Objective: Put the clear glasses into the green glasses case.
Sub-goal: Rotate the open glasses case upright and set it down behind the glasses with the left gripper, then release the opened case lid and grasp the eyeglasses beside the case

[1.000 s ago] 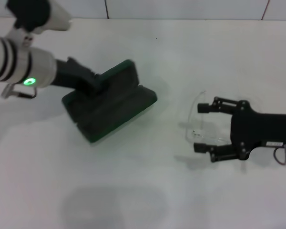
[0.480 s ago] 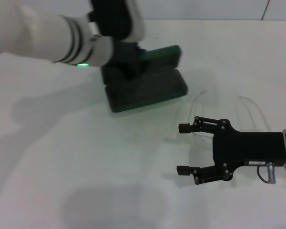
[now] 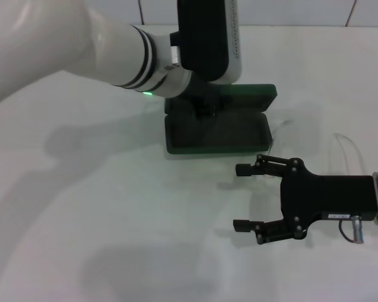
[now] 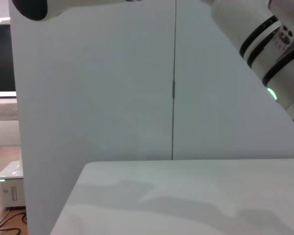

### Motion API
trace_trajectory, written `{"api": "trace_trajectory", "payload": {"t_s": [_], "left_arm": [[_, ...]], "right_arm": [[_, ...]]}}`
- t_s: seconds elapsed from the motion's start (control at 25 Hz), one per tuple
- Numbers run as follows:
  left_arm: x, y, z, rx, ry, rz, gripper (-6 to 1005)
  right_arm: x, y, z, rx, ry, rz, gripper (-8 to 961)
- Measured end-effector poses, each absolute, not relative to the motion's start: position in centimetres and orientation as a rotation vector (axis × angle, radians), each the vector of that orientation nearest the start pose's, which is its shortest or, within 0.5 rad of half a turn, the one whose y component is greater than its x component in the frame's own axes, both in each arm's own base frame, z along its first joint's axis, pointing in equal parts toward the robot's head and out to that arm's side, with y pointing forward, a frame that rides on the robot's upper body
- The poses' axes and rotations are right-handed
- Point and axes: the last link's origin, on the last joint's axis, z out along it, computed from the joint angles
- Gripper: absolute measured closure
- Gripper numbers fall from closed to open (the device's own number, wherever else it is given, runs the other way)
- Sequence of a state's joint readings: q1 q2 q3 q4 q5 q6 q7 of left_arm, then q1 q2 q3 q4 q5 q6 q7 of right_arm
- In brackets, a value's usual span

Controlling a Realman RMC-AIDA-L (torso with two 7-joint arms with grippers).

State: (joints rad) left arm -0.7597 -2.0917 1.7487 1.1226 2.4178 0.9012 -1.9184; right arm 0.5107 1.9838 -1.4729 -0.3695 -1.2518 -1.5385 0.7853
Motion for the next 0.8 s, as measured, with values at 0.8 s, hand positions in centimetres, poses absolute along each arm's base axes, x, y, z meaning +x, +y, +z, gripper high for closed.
{"api": "trace_trajectory", "payload": {"t_s": [0.8], "left_arm": [[-9.56,38.71,-9.47,-2.68,0.352,0.261,690]], "right_arm": [[24.76,29.24,-4.22,-2.854,-0.017,0.89,69]]}}
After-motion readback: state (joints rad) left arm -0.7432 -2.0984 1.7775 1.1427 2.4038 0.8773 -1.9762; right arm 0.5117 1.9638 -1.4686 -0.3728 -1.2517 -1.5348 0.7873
